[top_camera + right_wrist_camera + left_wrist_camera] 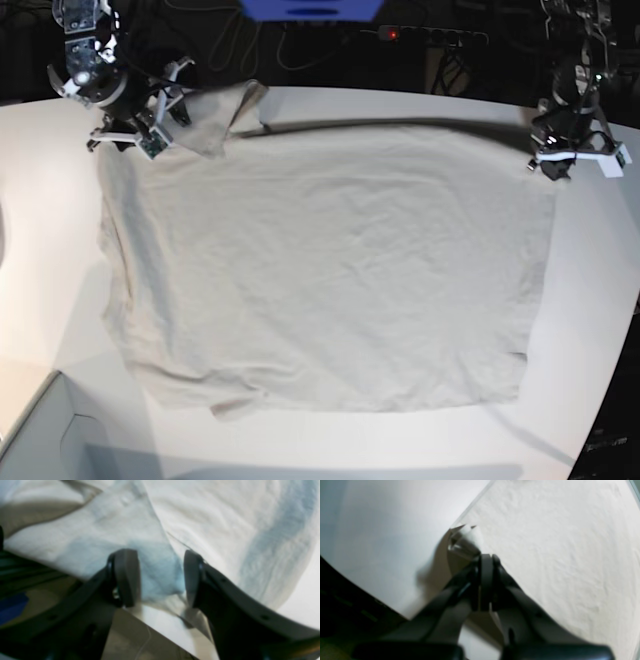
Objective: Layout the t-shirt on the table in an organized manner, then fold the t-shirt properly
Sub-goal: 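Release the shirt with the right gripper and raise it, then grasp the sleeve corner near the right gripper and lift it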
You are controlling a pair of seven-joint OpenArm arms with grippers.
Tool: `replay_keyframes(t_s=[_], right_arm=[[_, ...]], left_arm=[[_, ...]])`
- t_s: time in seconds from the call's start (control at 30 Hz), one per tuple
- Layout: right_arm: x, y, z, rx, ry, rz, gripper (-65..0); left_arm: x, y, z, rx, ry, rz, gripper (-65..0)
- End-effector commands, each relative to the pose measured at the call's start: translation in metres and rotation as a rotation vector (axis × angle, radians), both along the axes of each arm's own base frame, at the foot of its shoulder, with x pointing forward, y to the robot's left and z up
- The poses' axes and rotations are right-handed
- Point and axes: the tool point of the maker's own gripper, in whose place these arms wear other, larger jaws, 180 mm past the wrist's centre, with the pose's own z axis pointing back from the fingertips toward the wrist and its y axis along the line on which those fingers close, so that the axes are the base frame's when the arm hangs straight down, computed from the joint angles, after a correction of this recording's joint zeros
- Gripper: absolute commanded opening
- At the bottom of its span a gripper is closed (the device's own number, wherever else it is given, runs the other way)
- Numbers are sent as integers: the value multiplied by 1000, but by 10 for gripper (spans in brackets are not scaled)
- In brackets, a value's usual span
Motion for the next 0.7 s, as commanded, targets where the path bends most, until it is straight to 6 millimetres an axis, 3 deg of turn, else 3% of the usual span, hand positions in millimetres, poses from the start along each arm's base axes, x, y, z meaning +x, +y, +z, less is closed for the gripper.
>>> replay_keyframes(t_s=[0.0, 0.2, 0.43, 0.67], right_arm=[[4, 1, 5, 5, -23, 8, -427], [3, 1, 4, -10, -19, 12, -650], [-8, 2, 8, -8, -19, 14, -650], [-13, 9, 44, -11, -95, 35, -650]], left_arm=[[6, 5, 10, 21, -33, -2, -650], [4, 5, 9, 21, -30, -2, -650], [3, 4, 10, 22, -31, -4, -650], [3, 3, 12, 21, -33, -7, -650]])
